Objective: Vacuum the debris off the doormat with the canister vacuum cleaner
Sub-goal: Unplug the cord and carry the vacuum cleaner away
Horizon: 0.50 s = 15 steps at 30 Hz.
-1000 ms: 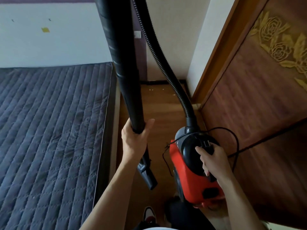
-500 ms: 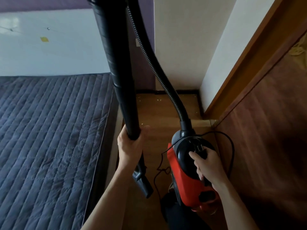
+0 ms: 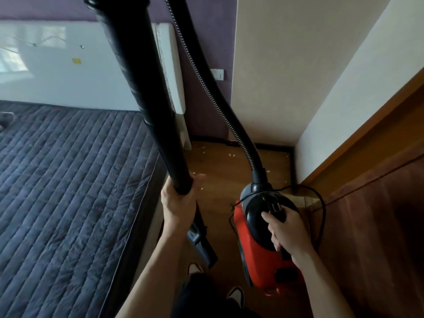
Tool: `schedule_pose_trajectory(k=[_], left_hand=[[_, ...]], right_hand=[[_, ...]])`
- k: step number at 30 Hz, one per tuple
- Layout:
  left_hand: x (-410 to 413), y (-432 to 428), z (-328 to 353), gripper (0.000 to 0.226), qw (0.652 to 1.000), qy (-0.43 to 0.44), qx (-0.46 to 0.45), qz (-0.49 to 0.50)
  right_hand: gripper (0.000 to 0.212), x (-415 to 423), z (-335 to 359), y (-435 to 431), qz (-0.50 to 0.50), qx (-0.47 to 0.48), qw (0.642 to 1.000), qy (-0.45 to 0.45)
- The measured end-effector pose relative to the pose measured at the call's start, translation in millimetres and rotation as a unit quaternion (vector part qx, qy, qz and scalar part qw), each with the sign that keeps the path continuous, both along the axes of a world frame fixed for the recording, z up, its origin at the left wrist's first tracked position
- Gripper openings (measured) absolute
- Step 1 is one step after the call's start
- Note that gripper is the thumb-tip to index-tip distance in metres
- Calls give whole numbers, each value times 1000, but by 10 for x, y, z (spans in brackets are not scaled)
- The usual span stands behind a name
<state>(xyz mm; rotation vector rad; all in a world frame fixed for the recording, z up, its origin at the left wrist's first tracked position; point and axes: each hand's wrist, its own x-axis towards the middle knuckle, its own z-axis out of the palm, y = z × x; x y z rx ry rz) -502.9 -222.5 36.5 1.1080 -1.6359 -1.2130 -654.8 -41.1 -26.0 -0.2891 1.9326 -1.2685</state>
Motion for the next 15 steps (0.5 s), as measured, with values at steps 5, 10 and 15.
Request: schedule_pose_trajectory(k=[5,10,15], left_hand=[[-269,-339,-105,19,1000,-12,14,15],[-671,-830,-190,22,1000,-13,26,0],[-1078,-1521,-246,18,999,-22,27,-39]], right_hand=[[25,-273,-65,-332,4,14,1000,-9],[29,-580,-106,-738,2,35,999,-8],[26,-878,-107,-1240,-10,49,999,-15]])
